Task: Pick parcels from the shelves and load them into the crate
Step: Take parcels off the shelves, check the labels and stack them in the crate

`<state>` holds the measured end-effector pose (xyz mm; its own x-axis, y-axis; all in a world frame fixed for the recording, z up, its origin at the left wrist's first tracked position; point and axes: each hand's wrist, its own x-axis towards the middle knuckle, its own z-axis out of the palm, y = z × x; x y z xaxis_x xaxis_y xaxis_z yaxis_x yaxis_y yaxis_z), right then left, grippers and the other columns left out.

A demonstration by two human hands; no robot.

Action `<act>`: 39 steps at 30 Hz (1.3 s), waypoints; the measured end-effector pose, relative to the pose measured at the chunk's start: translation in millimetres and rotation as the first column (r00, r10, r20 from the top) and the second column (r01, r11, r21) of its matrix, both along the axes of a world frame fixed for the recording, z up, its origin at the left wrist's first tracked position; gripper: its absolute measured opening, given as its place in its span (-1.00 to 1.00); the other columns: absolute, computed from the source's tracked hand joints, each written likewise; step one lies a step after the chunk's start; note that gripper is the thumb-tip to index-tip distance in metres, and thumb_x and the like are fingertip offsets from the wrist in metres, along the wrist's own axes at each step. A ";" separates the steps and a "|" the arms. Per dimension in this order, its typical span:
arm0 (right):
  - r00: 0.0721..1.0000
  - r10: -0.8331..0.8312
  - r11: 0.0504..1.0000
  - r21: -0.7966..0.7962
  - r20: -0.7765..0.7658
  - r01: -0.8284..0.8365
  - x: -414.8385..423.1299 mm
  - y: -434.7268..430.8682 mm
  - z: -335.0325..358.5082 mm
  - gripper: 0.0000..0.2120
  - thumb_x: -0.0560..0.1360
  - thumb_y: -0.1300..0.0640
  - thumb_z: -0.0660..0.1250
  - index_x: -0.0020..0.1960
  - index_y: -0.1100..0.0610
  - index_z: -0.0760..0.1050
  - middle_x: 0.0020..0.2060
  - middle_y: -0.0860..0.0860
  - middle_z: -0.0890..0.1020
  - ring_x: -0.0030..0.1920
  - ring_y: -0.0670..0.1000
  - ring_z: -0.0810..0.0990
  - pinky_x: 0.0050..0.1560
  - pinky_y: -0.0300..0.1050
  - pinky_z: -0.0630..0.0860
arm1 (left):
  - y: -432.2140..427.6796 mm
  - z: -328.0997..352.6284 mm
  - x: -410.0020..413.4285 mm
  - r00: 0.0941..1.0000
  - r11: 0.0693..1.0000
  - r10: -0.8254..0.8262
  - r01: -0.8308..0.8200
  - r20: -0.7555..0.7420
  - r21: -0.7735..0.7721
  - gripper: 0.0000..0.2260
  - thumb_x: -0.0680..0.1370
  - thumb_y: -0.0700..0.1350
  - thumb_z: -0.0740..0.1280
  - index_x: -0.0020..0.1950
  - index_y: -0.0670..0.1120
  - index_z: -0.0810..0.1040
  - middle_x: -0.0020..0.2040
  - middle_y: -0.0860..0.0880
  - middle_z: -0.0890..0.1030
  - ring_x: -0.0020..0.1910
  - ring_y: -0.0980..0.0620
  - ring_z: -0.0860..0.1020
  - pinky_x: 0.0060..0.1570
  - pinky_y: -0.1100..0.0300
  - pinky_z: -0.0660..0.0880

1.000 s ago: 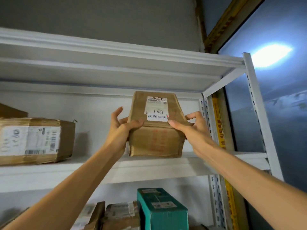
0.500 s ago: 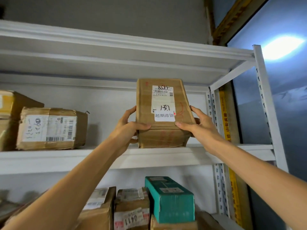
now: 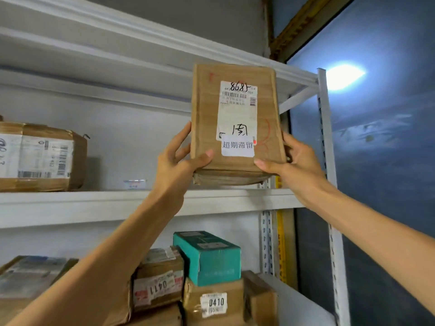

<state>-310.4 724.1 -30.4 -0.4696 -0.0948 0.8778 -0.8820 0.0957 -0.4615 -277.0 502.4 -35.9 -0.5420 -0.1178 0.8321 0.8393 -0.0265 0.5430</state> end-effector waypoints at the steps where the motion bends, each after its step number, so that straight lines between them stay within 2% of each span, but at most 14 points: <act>1: 0.999 -0.036 0.999 0.000 0.007 0.036 8.4 7.1 -2.9 -0.40 0.30 0.22 0.57 0.23 -0.17 0.48 0.03 -0.21 0.68 0.09 -0.20 0.62 0.11 -0.23 0.57 | 5.1 -2.5 -2.8 0.998 0.998 -0.056 0.056 -0.006 -0.003 -0.36 0.42 -0.24 0.47 0.41 0.20 0.38 0.25 -0.06 0.60 0.21 -0.06 0.58 -0.03 0.15 0.63; 6: 0.951 -0.303 0.952 -0.025 0.065 0.305 54.2 47.5 -24.2 -0.44 0.26 0.30 0.59 0.18 -0.02 0.54 0.03 -0.10 0.69 0.09 -0.10 0.64 0.12 -0.19 0.57 | 46.4 -30.7 -16.8 0.944 0.944 -0.329 0.329 0.035 -0.020 -0.29 0.38 -0.23 0.48 0.47 0.15 0.35 0.24 -0.02 0.61 0.20 0.01 0.59 -0.07 0.22 0.61; 9: 0.878 -0.463 0.882 -0.034 0.120 0.470 89.9 77.8 -54.3 -0.42 0.23 0.28 0.61 0.13 -0.13 0.53 0.01 -0.10 0.70 0.04 -0.13 0.65 -0.02 -0.32 0.57 | 82.9 -57.3 -14.8 0.867 0.869 -0.484 0.492 0.115 -0.054 -0.22 0.29 -0.14 0.51 0.47 0.16 0.34 0.24 0.00 0.61 0.20 0.03 0.59 0.00 0.18 0.60; 11: 0.810 -0.562 0.818 -0.034 0.166 0.574 120.4 96.2 -81.0 -0.44 0.23 0.27 0.62 0.07 -0.18 0.54 -0.01 -0.14 0.70 0.03 -0.15 0.66 -0.07 -0.35 0.56 | 111.1 -76.9 -7.3 0.801 0.807 -0.575 0.589 0.165 -0.043 -0.24 0.25 -0.14 0.53 0.40 0.20 0.39 0.20 0.04 0.64 0.14 0.09 0.61 -0.09 0.25 0.60; 15: 0.629 -0.736 0.655 0.027 0.251 0.755 188.5 130.4 -130.8 -0.43 0.27 0.26 0.60 0.19 -0.09 0.53 0.03 -0.17 0.69 0.09 -0.12 0.63 0.13 -0.06 0.58 | 170.8 -119.8 18.4 0.678 0.704 -0.682 0.711 0.275 -0.007 -0.25 0.21 -0.23 0.54 0.35 0.16 0.47 0.11 0.04 0.68 0.12 0.04 0.63 -0.21 0.25 0.60; 17: 0.555 -0.787 0.588 0.052 0.271 0.807 223.3 142.7 -152.5 -0.39 0.28 0.23 0.60 0.26 -0.06 0.50 0.07 -0.18 0.68 0.13 -0.10 0.62 0.18 0.00 0.58 | 196.1 -141.1 34.8 0.624 0.654 -0.715 0.756 0.315 -0.010 -0.26 0.19 -0.21 0.55 0.32 0.19 0.49 0.05 0.08 0.69 0.08 0.06 0.64 -0.22 0.23 0.61; 20: 0.470 -0.827 0.513 0.075 0.309 0.855 269.7 155.8 -176.7 -0.38 0.30 0.21 0.58 0.29 -0.11 0.48 0.09 -0.21 0.66 0.14 -0.09 0.63 0.14 0.00 0.60 | 226.5 -167.1 60.6 0.554 0.584 -0.748 0.811 0.366 -0.033 -0.20 0.19 -0.17 0.57 0.40 0.13 0.44 0.07 0.11 0.69 0.07 0.12 0.64 -0.08 0.16 0.63; 22: 0.419 -0.841 0.467 0.068 0.342 0.881 297.8 162.4 -188.2 -0.39 0.30 0.24 0.58 0.29 -0.07 0.49 0.08 -0.14 0.68 0.11 -0.02 0.65 0.09 0.08 0.62 | 242.9 -181.2 78.9 0.499 0.527 -0.772 0.849 0.394 -0.043 -0.20 0.21 -0.16 0.56 0.42 0.11 0.42 0.05 0.13 0.69 0.05 0.15 0.64 -0.03 0.14 0.63; 27: 0.279 -0.872 0.332 0.068 0.403 0.941 354.8 174.4 -215.5 -0.38 0.26 0.22 0.58 0.29 0.03 0.50 0.03 -0.03 0.70 0.04 0.10 0.67 0.01 0.05 0.64 | 281.0 -207.0 116.2 0.380 0.408 -0.798 0.912 0.468 -0.045 -0.25 0.22 -0.16 0.55 0.34 0.21 0.43 0.04 0.15 0.69 0.08 0.11 0.63 0.11 -0.03 0.57; 29: 0.223 -0.875 0.277 0.066 0.431 0.959 378.4 179.8 -228.8 -0.40 0.29 0.28 0.58 0.27 -0.02 0.51 -0.01 -0.04 0.71 -0.01 0.06 0.69 -0.07 -0.04 0.65 | 299.3 -217.4 132.9 0.336 0.360 -0.802 0.932 0.494 -0.049 -0.24 0.18 -0.12 0.56 0.34 0.22 0.44 0.05 0.18 0.68 0.11 0.07 0.62 0.11 -0.04 0.58; 32: 0.140 -0.869 0.195 0.070 0.475 0.978 422.0 187.5 -252.5 -0.40 0.32 0.30 0.56 0.26 -0.10 0.50 -0.03 -0.13 0.71 -0.06 -0.05 0.70 -0.12 -0.20 0.62 | 328.6 -240.4 168.8 0.246 0.260 -0.813 0.964 0.527 -0.049 -0.21 0.17 -0.09 0.58 0.37 0.18 0.44 0.04 0.18 0.68 0.06 0.12 0.63 -0.02 0.12 0.63; 34: 0.063 -0.857 0.124 0.086 0.512 0.989 455.8 193.2 -274.4 -0.37 0.32 0.29 0.56 0.30 -0.08 0.48 -0.02 -0.12 0.71 -0.04 -0.06 0.69 -0.06 -0.14 0.63 | 351.7 -263.8 196.0 0.181 0.193 -0.808 0.980 0.560 -0.037 -0.18 0.22 -0.17 0.60 0.44 0.11 0.40 0.07 0.10 0.69 0.04 0.10 0.65 -0.01 0.12 0.63; 36: -0.001 -0.834 0.057 0.088 0.551 0.994 491.8 198.4 -301.9 -0.37 0.31 0.30 0.56 0.30 -0.07 0.50 0.00 -0.09 0.71 0.02 -0.05 0.68 0.00 -0.07 0.63 | 376.2 -291.0 227.0 0.117 0.113 -0.792 0.993 0.599 -0.044 -0.17 0.27 -0.22 0.60 0.47 0.08 0.36 0.11 0.04 0.68 0.08 0.04 0.64 0.07 -0.02 0.61; 39: -0.106 -0.768 -0.087 0.061 0.632 0.994 549.4 203.8 -343.9 -0.33 0.28 0.32 0.58 0.32 -0.03 0.50 -0.01 -0.07 0.71 0.01 -0.03 0.68 -0.07 -0.11 0.61 | 415.2 -333.2 279.1 0.038 -0.014 -0.746 0.997 0.665 -0.072 -0.19 0.27 -0.22 0.60 0.46 0.10 0.38 0.10 0.06 0.68 0.07 0.05 0.65 0.03 -0.02 0.62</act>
<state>238.9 927.9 -374.3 -0.0376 0.9260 0.3757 0.1851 0.3759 -0.9080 2.1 917.6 -369.2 -0.0854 0.9602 0.2661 0.0396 -0.2636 0.9638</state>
